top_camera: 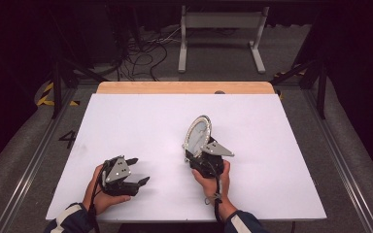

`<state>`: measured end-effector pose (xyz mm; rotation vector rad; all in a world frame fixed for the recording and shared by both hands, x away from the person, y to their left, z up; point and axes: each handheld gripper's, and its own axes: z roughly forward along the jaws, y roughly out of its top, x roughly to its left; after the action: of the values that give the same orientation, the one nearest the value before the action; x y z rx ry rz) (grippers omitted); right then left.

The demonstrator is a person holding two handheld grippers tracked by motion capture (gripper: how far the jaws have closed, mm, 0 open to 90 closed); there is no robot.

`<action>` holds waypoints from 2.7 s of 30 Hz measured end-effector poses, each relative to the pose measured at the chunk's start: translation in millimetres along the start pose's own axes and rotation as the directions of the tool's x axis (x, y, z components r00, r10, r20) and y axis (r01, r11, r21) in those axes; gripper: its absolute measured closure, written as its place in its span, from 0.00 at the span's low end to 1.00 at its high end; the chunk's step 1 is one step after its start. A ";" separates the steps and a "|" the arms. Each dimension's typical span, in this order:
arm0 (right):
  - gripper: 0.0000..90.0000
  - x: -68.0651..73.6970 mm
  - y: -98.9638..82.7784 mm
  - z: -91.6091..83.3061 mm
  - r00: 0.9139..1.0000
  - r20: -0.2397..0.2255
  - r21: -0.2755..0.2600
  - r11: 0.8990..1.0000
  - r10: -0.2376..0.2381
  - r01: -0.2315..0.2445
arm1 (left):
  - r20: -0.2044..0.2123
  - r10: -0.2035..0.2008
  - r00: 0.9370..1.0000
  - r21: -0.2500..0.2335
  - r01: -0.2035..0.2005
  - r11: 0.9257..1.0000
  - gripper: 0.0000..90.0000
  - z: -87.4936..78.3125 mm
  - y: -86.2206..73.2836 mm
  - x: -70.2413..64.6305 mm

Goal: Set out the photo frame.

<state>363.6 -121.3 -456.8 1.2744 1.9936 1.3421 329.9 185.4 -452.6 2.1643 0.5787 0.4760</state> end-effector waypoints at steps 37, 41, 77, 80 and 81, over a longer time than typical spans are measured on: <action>0.79 -20.1 8.7 -18.0 0.998 -0.055 -0.055 0.998 0.010 -0.013 | 0.089 -0.001 0.996 0.032 -0.002 0.999 0.27 18.6 3.5 -6.5; 0.82 -20.6 9.2 -18.6 0.998 -0.060 -0.047 0.999 0.007 -0.010 | 0.085 -0.007 0.996 0.028 0.005 1.000 0.27 18.9 4.9 -6.0; 0.58 -37.1 18.4 -55.1 0.981 -0.143 0.097 0.985 -0.129 0.144 | 0.218 -0.050 0.975 -0.031 0.058 0.998 0.21 121.8 91.9 11.6; 0.59 -37.3 15.9 -66.4 0.983 -0.120 0.086 0.985 -0.137 0.148 | 0.226 -0.059 0.972 -0.042 0.070 0.997 0.21 125.8 94.5 10.4; 0.62 -37.4 15.4 -69.8 0.984 -0.118 0.076 0.987 -0.134 0.143 | 0.226 -0.059 0.972 -0.042 0.070 0.997 0.21 125.8 94.5 10.4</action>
<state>337.2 -186.6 -417.3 1.0945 2.1937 1.3013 426.1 60.4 -449.7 2.1086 0.5038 0.2039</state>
